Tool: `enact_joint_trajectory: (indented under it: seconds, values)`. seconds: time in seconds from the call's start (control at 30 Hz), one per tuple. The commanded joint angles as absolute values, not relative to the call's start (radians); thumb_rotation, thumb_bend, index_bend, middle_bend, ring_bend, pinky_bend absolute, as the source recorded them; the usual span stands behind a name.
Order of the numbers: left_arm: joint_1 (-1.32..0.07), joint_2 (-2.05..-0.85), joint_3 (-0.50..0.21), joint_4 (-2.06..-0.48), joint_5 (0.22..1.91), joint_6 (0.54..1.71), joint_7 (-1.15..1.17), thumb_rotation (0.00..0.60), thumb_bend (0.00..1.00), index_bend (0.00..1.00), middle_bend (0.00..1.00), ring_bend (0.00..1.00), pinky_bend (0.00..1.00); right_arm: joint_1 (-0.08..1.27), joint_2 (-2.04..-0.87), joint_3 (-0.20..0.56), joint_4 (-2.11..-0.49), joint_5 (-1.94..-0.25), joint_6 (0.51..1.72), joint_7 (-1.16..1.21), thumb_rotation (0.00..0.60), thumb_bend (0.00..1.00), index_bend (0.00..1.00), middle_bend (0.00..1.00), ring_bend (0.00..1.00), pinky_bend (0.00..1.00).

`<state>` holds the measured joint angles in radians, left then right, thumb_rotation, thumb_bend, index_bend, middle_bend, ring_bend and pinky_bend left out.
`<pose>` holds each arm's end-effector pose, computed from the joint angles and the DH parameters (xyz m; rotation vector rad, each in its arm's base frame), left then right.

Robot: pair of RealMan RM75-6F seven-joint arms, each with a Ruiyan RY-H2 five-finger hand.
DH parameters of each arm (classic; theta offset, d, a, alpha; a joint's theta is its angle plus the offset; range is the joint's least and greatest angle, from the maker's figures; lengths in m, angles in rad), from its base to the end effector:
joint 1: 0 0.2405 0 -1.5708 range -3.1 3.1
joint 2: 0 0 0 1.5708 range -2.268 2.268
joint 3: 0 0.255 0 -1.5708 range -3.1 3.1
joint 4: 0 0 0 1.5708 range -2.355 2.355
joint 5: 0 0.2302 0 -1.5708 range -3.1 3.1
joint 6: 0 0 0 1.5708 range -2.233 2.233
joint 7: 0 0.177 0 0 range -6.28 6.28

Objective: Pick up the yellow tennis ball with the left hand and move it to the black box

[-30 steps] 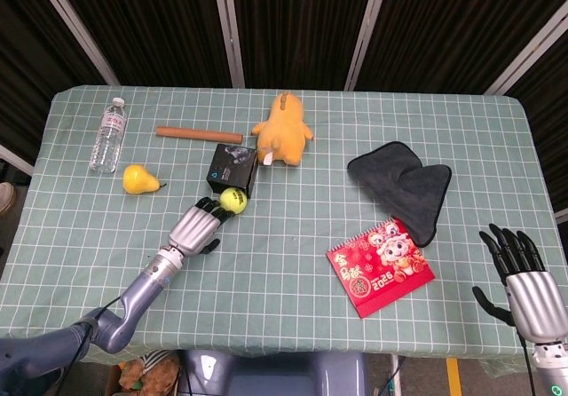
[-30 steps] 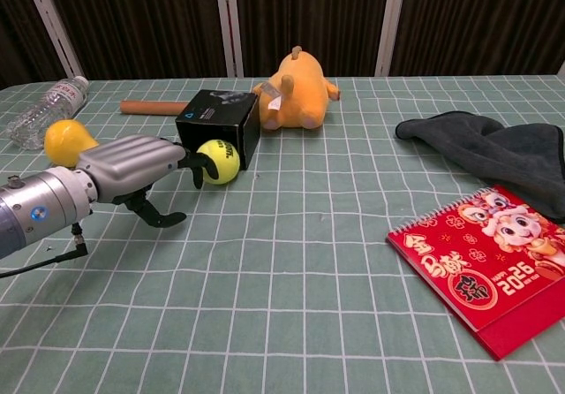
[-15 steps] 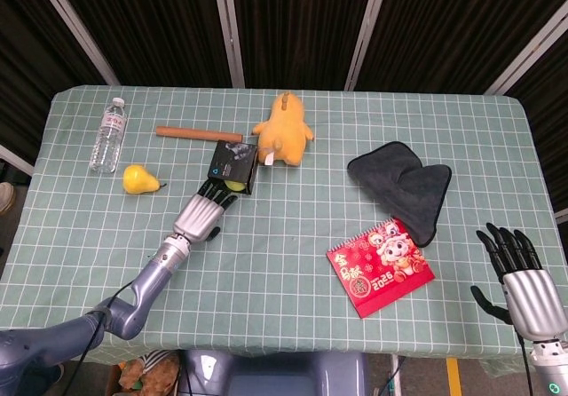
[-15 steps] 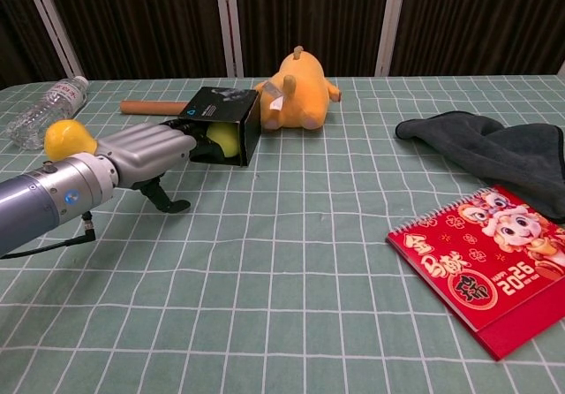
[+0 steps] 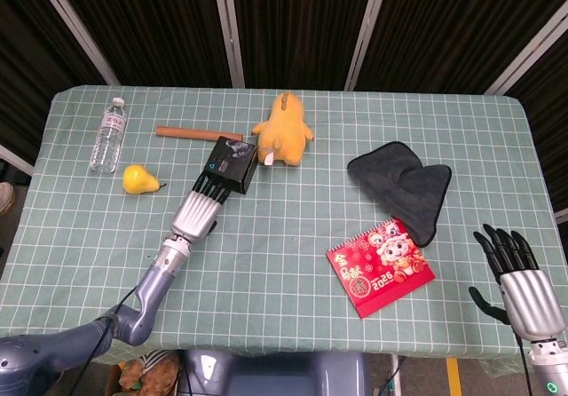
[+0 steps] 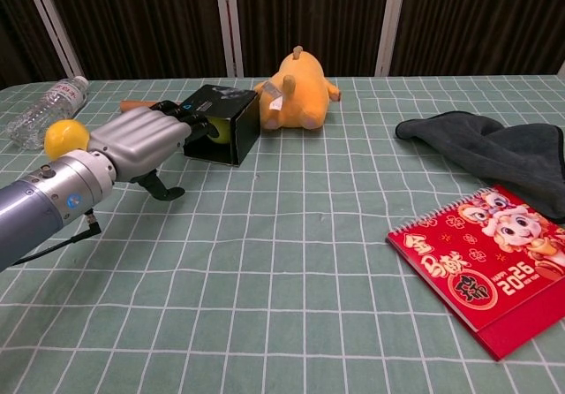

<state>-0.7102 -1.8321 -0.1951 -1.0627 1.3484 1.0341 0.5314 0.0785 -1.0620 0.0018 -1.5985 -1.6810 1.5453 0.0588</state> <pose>-0.1492 0.3877 -0.0955 -1.8793 -0.4879 -0.8020 -0.2991 -0.2004 0.1479 1.5341 -0.8230 0.9903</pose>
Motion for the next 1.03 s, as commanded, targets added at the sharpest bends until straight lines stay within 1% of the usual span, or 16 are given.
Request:
enact_joint_trajectory:
  seconds: [0.03, 0.13, 0.17, 0.27, 0.33, 0.43, 0.5, 0.57, 0.63, 0.73, 0.77, 0.8, 0.83, 0.93, 1.03]
  values:
    - [-0.688, -1.788, -0.170, -1.137, 1.360, 1.052, 0.525, 0.600, 0.23, 0.12, 0.10, 0.00, 0.00, 0.077, -1.063, 0.000, -1.598, -1.684, 1.548, 0.060, 0.600, 0.33, 0.00, 0.00, 0.00, 0.00]
    - [-0.662, -1.732, -0.147, -1.223, 1.359, 1.056, 0.527, 0.600, 0.22, 0.12, 0.14, 0.00, 0.00, 0.080, -1.061, 0.002, -1.601, -1.687, 1.550, 0.060, 0.600, 0.33, 0.00, 0.00, 0.00, 0.00]
    - [-0.658, -1.721, -0.142, -1.240, 1.356, 1.053, 0.528, 0.600, 0.22, 0.12, 0.14, 0.00, 0.00, 0.079, -1.061, 0.001, -1.600, -1.688, 1.549, 0.060, 0.600, 0.33, 0.00, 0.00, 0.00, 0.00]
    - [-0.635, -1.659, -0.121, -1.333, 1.333, 1.034, 0.526, 0.600, 0.21, 0.12, 0.09, 0.00, 0.00, 0.078, -1.059, -0.001, -1.603, -1.696, 1.555, 0.061, 0.600, 0.33, 0.00, 0.00, 0.00, 0.00]
    - [-0.613, -1.598, -0.101, -1.409, 1.338, 1.044, 0.517, 0.600, 0.19, 0.11, 0.08, 0.00, 0.00, 0.076, -1.056, -0.004, -1.607, -1.706, 1.562, 0.063, 0.600, 0.33, 0.00, 0.00, 0.00, 0.00]
    - [-0.566, -1.497, -0.062, -1.512, 1.393, 1.112, 0.495, 0.600, 0.14, 0.07, 0.07, 0.00, 0.00, 0.073, -1.057, -0.009, -1.613, -1.718, 1.570, 0.053, 0.600, 0.33, 0.00, 0.00, 0.00, 0.00]
    - [-0.518, -1.413, -0.023, -1.592, 1.447, 1.181, 0.458, 0.600, 0.10, 0.03, 0.03, 0.00, 0.00, 0.070, -1.059, -0.011, -1.612, -1.721, 1.575, 0.049, 0.600, 0.33, 0.00, 0.00, 0.00, 0.00]
    - [-0.458, -1.327, 0.028, -1.659, 1.518, 1.272, 0.405, 0.600, 0.06, 0.00, 0.00, 0.00, 0.00, 0.069, -1.060, -0.009, -1.610, -1.719, 1.577, 0.046, 0.600, 0.33, 0.00, 0.00, 0.00, 0.00]
    - [-0.388, -1.252, 0.083, -1.692, 1.591, 1.382, 0.350, 0.600, 0.05, 0.00, 0.00, 0.00, 0.00, 0.068, -1.061, -0.004, -1.609, -1.711, 1.579, 0.041, 0.600, 0.33, 0.00, 0.00, 0.00, 0.00]
    - [-0.278, -1.195, 0.141, -1.672, 1.670, 1.559, 0.274, 0.600, 0.04, 0.00, 0.00, 0.00, 0.00, 0.064, -1.063, 0.003, -1.609, -1.700, 1.586, 0.029, 0.600, 0.33, 0.00, 0.00, 0.00, 0.00]
    - [-0.245, -1.193, 0.151, -1.653, 1.687, 1.614, 0.247, 0.600, 0.04, 0.00, 0.00, 0.00, 0.00, 0.063, -1.064, 0.004, -1.610, -1.698, 1.588, 0.027, 0.600, 0.33, 0.00, 0.00, 0.00, 0.00]
    - [-0.227, -1.193, 0.156, -1.640, 1.693, 1.641, 0.233, 0.600, 0.04, 0.00, 0.00, 0.00, 0.00, 0.063, -1.064, 0.004, -1.611, -1.698, 1.588, 0.026, 0.600, 0.33, 0.00, 0.00, 0.00, 0.00]
    - [-0.187, -1.199, 0.166, -1.598, 1.708, 1.705, 0.185, 0.600, 0.04, 0.00, 0.00, 0.00, 0.00, 0.061, -1.063, 0.003, -1.613, -1.698, 1.588, 0.026, 0.600, 0.33, 0.00, 0.00, 0.00, 0.00]
    - [-0.135, -1.219, 0.163, -1.514, 1.696, 1.779, 0.059, 0.600, 0.04, 0.00, 0.00, 0.00, 0.00, 0.057, -1.055, -0.003, -1.625, -1.690, 1.580, 0.013, 0.600, 0.33, 0.00, 0.00, 0.00, 0.00]
    - [-0.119, -1.221, 0.153, -1.455, 1.682, 1.795, -0.015, 0.600, 0.04, 0.00, 0.00, 0.00, 0.00, 0.053, -1.042, -0.007, -1.649, -1.673, 1.563, -0.015, 0.600, 0.33, 0.00, 0.00, 0.00, 0.00]
